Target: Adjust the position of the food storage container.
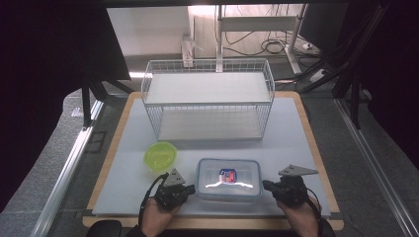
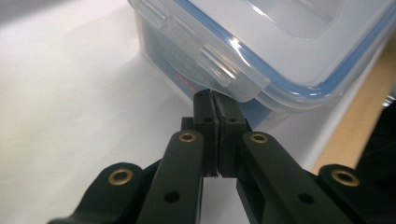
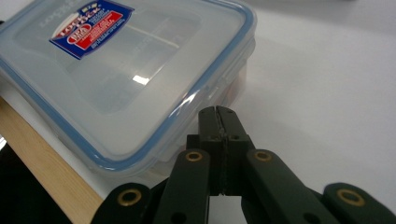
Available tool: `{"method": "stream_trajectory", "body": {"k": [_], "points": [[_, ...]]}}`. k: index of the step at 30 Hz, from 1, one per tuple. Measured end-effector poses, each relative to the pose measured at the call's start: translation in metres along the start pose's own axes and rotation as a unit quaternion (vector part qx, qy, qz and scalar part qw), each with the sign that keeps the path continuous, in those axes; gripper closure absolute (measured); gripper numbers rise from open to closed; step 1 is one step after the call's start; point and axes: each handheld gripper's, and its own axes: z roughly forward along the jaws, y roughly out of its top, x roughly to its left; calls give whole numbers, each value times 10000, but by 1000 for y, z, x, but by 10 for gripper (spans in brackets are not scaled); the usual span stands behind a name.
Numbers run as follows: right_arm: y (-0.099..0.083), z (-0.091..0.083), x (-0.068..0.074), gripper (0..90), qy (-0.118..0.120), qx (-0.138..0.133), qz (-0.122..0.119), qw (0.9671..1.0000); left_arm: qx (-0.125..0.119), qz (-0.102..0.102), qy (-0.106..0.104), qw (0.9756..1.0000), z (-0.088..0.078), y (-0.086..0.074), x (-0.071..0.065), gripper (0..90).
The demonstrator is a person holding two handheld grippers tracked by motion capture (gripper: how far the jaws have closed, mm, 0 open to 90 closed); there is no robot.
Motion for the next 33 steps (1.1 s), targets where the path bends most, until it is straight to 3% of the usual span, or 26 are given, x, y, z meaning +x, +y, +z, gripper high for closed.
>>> {"method": "stream_trajectory", "body": {"k": [6,8,13,17,22,26,27,30,33], "points": [[7,20,9,900,140,270,-161,9994,55,-90,224,9997,-8,-3,8,900],[12,28,13,900,45,263,-270,9993,70,-125,238,9996,-10,-5,10,900],[22,34,7,900,40,181,-177,9997,74,-82,222,9997,-10,-5,9,900],[23,40,5,900,30,265,-192,9995,78,-66,263,9996,-10,-4,10,900],[22,39,5,900,84,253,-245,9993,77,-100,211,9997,-11,-5,13,877],[20,36,3,846,48,180,-340,9992,56,-63,337,9994,-16,-4,17,851],[20,33,2,828,5,113,-359,9993,-25,-205,332,9992,-20,-2,23,854],[20,30,1,826,-45,53,-358,9993,-136,-292,339,9989,-24,2,29,867],[20,28,-3,852,-70,9,-326,9994,-203,-263,431,9985,-27,11,38,892]]}}
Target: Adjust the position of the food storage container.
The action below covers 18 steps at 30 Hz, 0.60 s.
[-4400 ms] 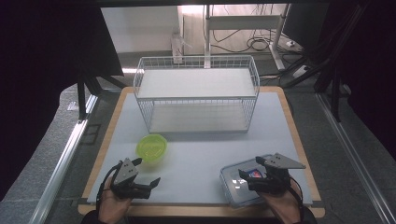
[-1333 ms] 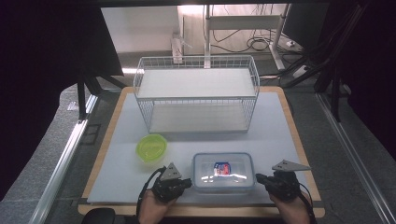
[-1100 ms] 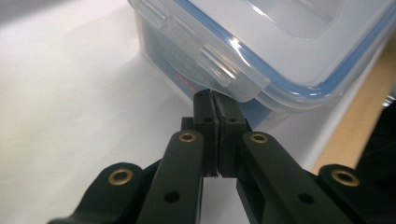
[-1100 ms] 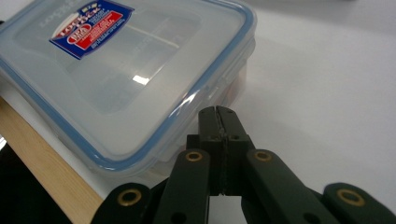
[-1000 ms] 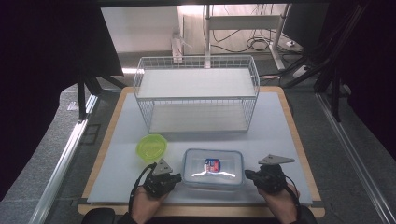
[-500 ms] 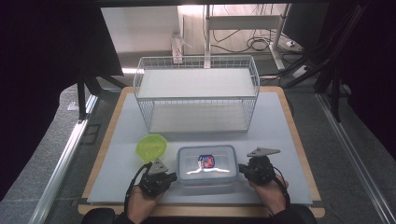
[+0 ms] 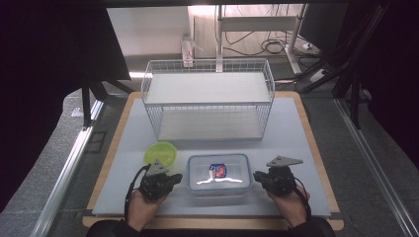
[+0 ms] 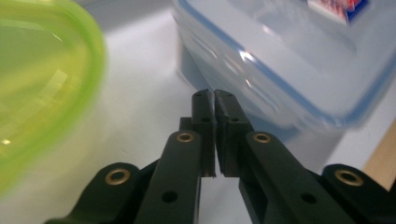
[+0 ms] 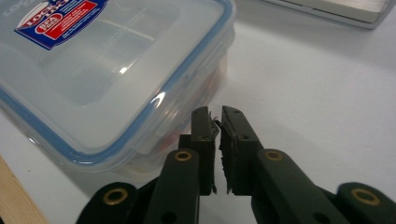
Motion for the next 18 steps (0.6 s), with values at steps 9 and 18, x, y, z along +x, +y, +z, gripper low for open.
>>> {"method": "stream_trajectory", "body": {"k": [9,18], "points": [[7,-2,-8,869,-51,-21,-54,10000,-5,-225,240,9995,9,15,28,900],[38,9,-14,858,-167,-39,-150,9997,-74,-485,449,9978,2,11,52,900]]}}
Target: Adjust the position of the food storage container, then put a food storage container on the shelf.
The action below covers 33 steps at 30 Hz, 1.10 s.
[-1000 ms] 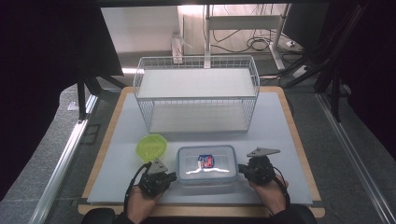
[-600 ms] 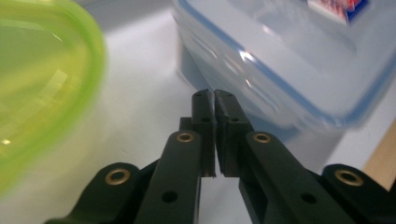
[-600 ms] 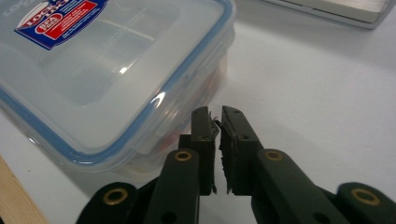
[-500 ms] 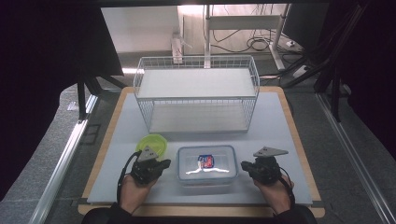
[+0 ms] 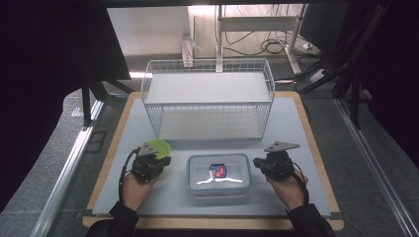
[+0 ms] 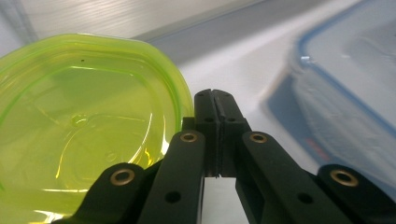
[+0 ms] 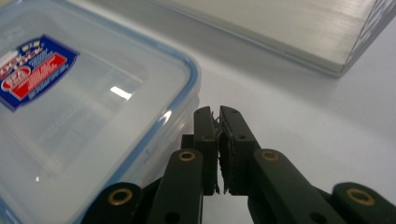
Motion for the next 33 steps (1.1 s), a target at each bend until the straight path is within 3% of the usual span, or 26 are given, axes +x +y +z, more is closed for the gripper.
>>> {"method": "stream_trajectory", "body": {"k": [4,6,7,9,11,16,20,23,25,28,33], "points": [[-1,0,-3,846,33,-52,85,9999,-47,39,-114,9999,-2,-3,-2,850],[-5,-2,-7,804,-16,-41,143,9999,-67,131,-167,9998,-3,-3,-8,681],[-9,-5,-11,756,62,-23,157,9999,-80,250,-335,9991,-5,-3,-13,609],[-13,-8,-12,692,62,-24,157,9999,-48,346,-348,9988,-7,-2,-19,472],[-16,-10,-14,610,95,-45,126,9999,-44,466,-412,9981,-8,-2,-23,385],[-18,-12,-17,391,212,-120,149,9996,-52,537,-658,9964,-8,0,-27,210],[-14,-16,-16,310,274,-202,104,9994,-38,577,-803,9951,-9,3,-29,143],[-9,-17,-10,200,447,-277,-16,9986,-23,630,-1009,9929,-10,8,-35,94],[-9,-17,-7,175,534,-288,-48,9981,-10,617,-1092,9921,-9,9,-37,88],[-6,-12,2,107,804,-228,-129,9964,104,631,-1300,9895,-3,12,-44,65],[-5,-4,8,64,954,-84,-53,9954,239,615,-1461,9871,10,13,-51,34]]}}
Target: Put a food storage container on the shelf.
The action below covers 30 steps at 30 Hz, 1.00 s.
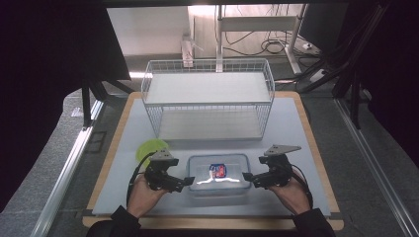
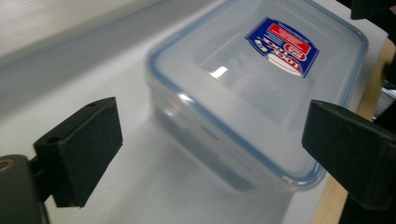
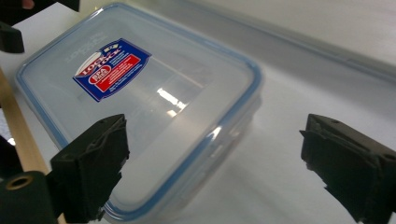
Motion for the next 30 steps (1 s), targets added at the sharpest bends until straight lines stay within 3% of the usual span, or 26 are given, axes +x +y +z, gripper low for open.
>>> {"method": "stream_trajectory", "body": {"k": [4,5,6,7,8,9,11,13,16,18,23,26,28,30], "points": [[-2,9,4,22,149,128,66,9998,128,-85,-163,9997,14,-3,2,0],[-3,15,6,7,218,272,71,9994,80,-279,-388,9988,19,-4,6,0],[-3,15,6,7,218,272,71,9994,80,-279,-388,9988,19,-4,6,0],[-3,20,5,0,365,337,203,9986,100,-385,-613,9973,23,-4,9,0],[-3,20,5,0,365,337,203,9986,100,-385,-613,9973,23,-4,9,0],[-3,26,2,0,572,393,411,9967,113,-510,-842,9951,28,-5,11,0],[-3,28,1,0,686,434,541,9952,93,-612,-887,9941,30,-6,12,0],[-3,35,-1,0,989,506,790,9907,146,-819,-1016,9913,32,-8,15,0],[-2,38,0,0,929,545,898,9901,266,-968,-1044,9895,33,-8,14,0],[-1,37,1,9,913,552,901,9902,339,-929,-1028,9898,32,-7,12,0],[-2,26,4,94,850,629,870,9906,402,-571,-751,9947,22,-5,-2,40],[-6,15,7,178,865,620,719,9917,246,-512,-665,9962,11,-9,-7,151],[-7,12,7,219,855,559,758,9919,242,-462,-632,9966,9,-11,-10,166],[-11,3,5,325,938,374,933,9905,148,-448,-582,9972,3,-17,-17,215]]}}
